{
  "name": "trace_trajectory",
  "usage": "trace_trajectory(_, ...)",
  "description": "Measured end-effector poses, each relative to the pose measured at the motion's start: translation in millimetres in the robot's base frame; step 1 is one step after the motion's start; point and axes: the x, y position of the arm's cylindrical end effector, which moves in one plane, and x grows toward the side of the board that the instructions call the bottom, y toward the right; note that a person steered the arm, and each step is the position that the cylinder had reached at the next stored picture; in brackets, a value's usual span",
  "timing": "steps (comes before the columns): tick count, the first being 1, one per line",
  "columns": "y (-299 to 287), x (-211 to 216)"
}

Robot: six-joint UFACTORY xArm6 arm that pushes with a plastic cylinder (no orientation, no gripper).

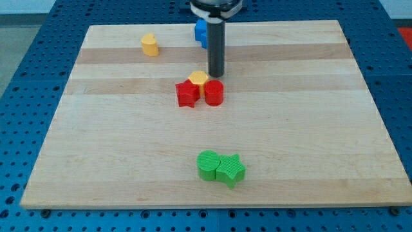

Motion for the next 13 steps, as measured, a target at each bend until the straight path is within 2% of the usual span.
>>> trace_trajectory(2, 73.0, -42.4)
trace_trajectory(4, 79.0, -134.2)
trace_trajectory(5, 69.6, -154.8)
trace_trajectory(9, -32.3, -154.0)
trace_trajectory(12, -34.6, -113.3)
trace_trajectory(13, -44.9, -124.0)
